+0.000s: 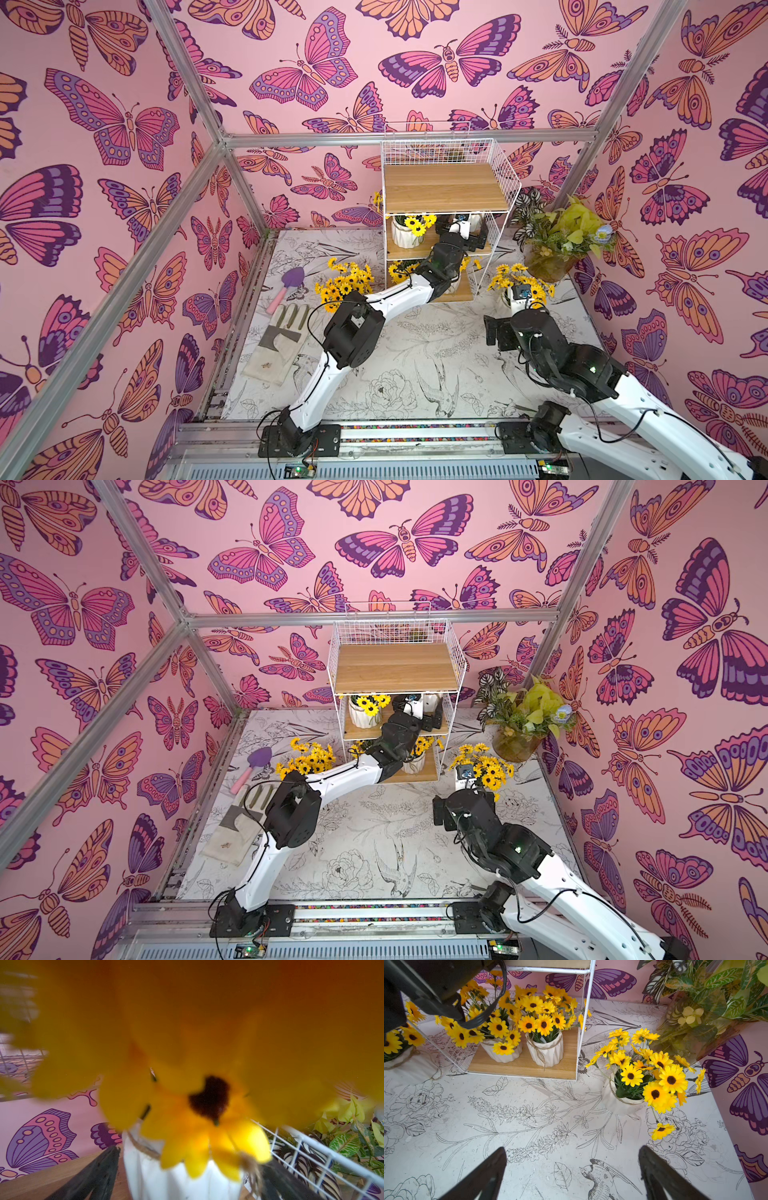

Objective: Take the sunflower pots off the shelves
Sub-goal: Pick up the sunflower pot from the shelf.

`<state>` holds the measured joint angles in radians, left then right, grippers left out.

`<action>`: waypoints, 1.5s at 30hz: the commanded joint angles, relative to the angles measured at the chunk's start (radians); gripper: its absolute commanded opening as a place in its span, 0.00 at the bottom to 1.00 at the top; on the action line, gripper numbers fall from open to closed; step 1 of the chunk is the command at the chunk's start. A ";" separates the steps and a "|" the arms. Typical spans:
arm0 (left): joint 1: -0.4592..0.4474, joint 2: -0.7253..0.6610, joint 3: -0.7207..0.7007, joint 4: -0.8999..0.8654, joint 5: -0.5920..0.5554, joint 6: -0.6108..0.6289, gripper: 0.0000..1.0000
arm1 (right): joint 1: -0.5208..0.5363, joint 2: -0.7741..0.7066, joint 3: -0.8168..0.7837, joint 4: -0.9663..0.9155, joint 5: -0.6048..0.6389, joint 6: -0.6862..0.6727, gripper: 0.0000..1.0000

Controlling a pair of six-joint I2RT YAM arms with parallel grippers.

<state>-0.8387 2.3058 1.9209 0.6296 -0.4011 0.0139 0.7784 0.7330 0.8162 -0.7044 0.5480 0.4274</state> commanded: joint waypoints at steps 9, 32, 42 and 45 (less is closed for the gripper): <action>0.037 -0.002 -0.118 -0.071 -0.005 0.012 0.76 | -0.008 -0.003 -0.013 -0.008 -0.013 0.036 0.99; 0.101 -0.167 -0.397 -0.030 0.240 -0.102 0.93 | -0.008 0.036 -0.009 0.034 -0.011 0.010 0.99; 0.099 -0.062 -0.188 -0.212 0.173 -0.094 1.00 | -0.008 0.021 -0.017 0.040 -0.010 0.013 0.99; 0.100 -0.031 -0.149 -0.218 0.180 -0.095 1.00 | -0.007 0.022 -0.027 0.047 -0.017 0.017 0.99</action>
<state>-0.7540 2.1773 1.7672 0.5476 -0.2176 -0.0555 0.7784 0.7616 0.8047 -0.6670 0.5373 0.4412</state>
